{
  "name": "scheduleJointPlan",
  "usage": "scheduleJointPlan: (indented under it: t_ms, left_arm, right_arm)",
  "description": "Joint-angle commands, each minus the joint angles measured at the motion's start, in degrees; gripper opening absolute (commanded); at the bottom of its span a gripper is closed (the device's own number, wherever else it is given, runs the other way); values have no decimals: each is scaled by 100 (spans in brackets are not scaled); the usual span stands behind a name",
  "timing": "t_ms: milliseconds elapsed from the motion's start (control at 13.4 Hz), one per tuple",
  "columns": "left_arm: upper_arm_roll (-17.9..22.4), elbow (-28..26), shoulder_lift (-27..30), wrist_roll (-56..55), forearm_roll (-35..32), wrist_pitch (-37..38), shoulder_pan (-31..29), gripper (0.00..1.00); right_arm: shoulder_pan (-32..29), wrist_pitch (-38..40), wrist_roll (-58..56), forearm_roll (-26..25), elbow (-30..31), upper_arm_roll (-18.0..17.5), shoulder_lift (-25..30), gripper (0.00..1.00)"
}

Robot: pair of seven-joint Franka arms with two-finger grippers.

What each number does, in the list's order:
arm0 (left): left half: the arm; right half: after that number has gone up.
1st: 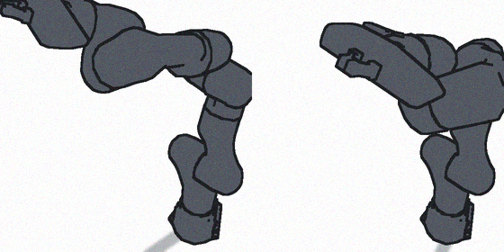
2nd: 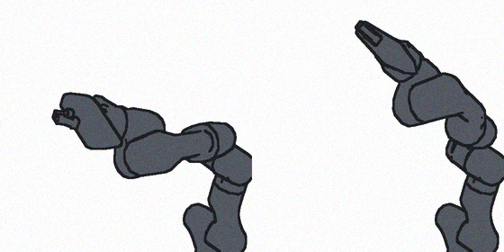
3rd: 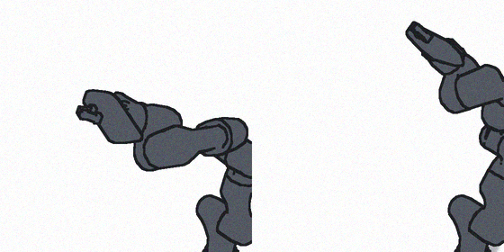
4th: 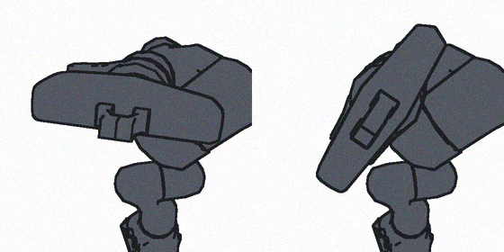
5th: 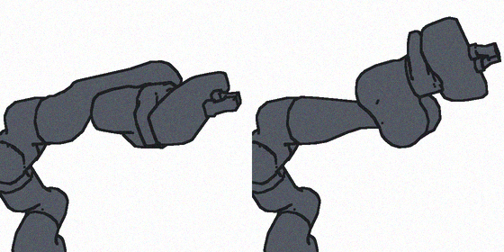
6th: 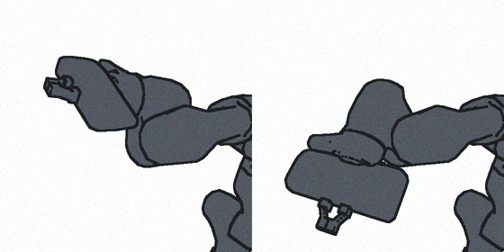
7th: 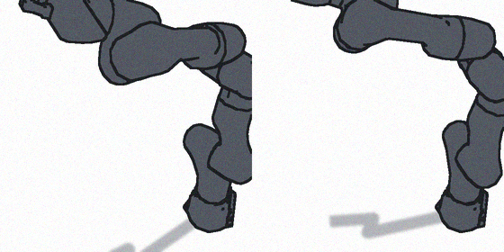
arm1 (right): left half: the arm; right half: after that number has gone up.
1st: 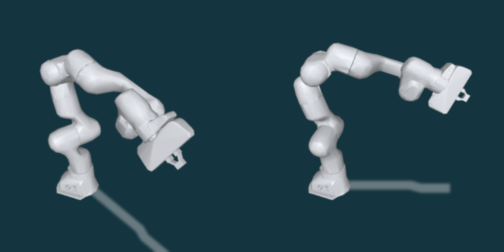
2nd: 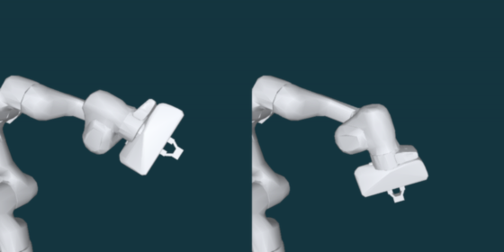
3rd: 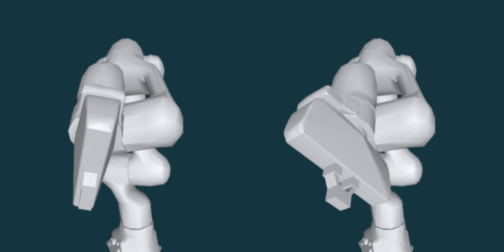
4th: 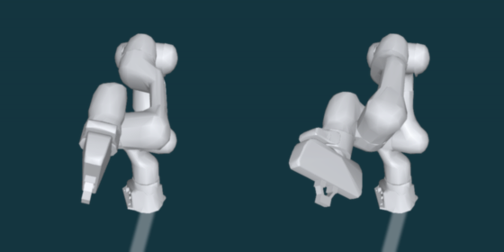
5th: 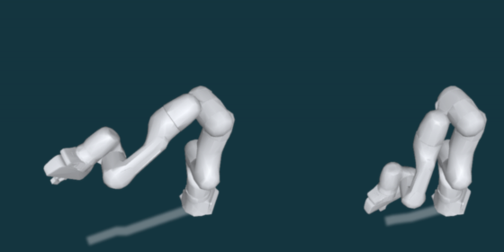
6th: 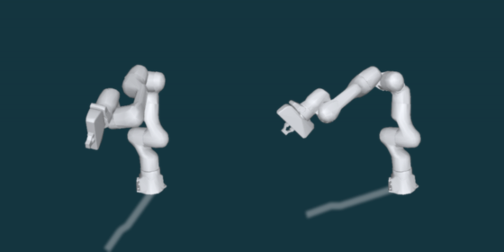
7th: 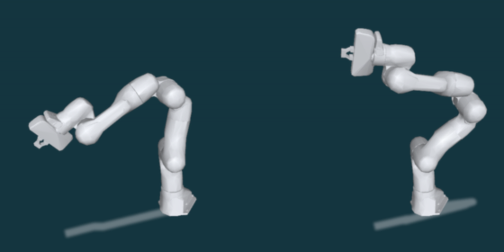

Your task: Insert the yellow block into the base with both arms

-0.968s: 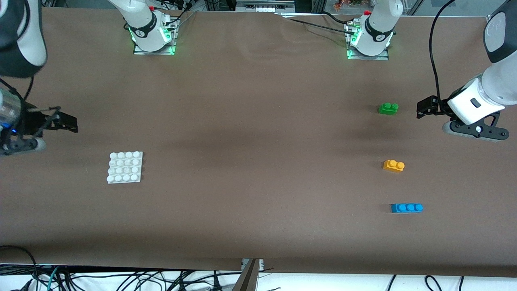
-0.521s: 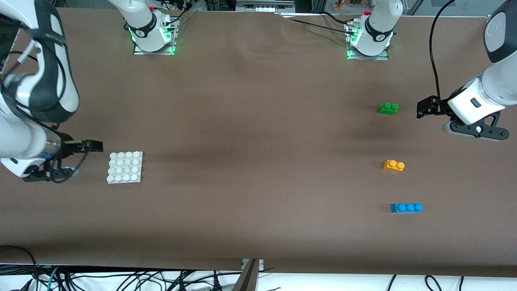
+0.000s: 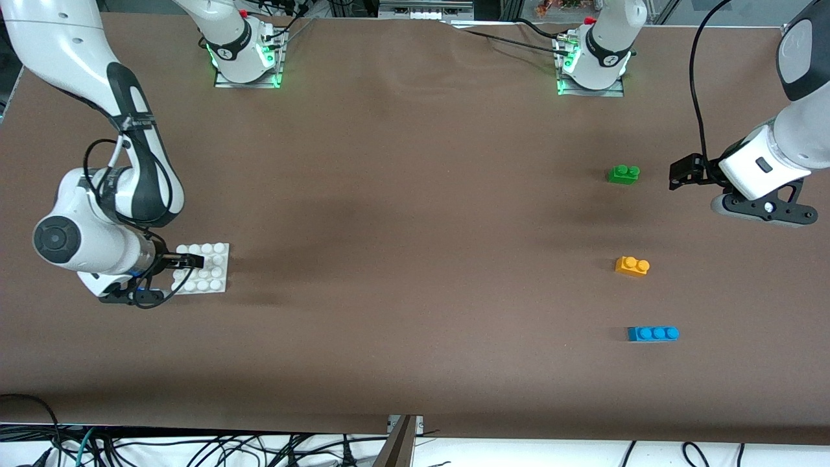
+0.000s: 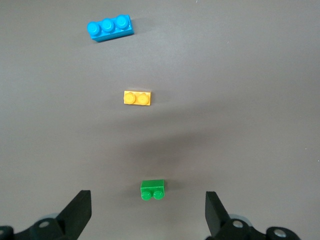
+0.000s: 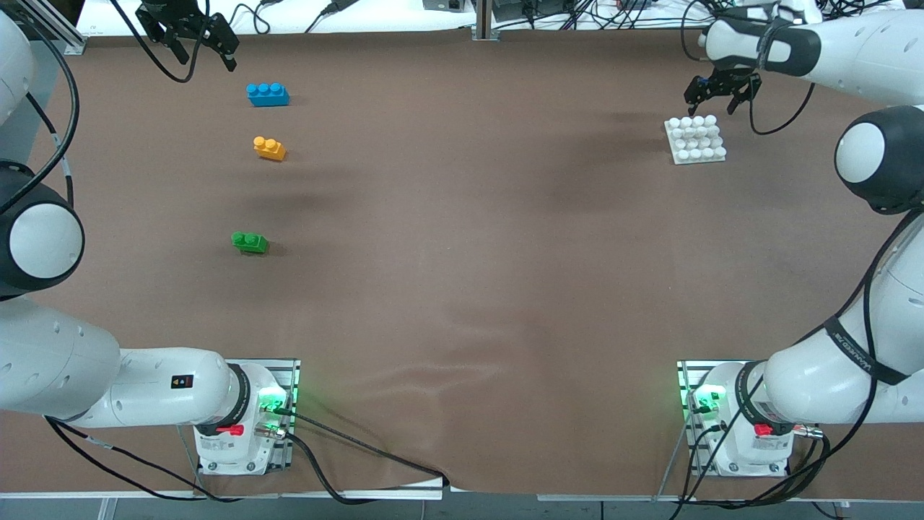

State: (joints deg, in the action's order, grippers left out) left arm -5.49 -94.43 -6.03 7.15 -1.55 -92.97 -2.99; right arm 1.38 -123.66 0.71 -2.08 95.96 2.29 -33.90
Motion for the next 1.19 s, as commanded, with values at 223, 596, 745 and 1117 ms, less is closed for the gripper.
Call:
scheduleJointPlan:
  t_ms: [223, 596, 745, 1117]
  left_arm:
    - [-13, 135, -47, 120, -21, 131, -26, 100]
    - [-13, 135, -38, 120, -21, 139, -27, 100]
    - [-13, 135, -38, 120, -21, 139, -35, 100]
    - [-13, 135, -38, 120, -21, 139, -35, 100]
  right_arm:
    - [-24, -501, 96, -3, 90, 61, -284, 100]
    - [-32, -834, 104, -3, 274, 105, -398, 100]
    - [-32, -914, 96, -3, 344, 105, -416, 100]
    - [-15, -905, 8, -29, 423, 114, -434, 100]
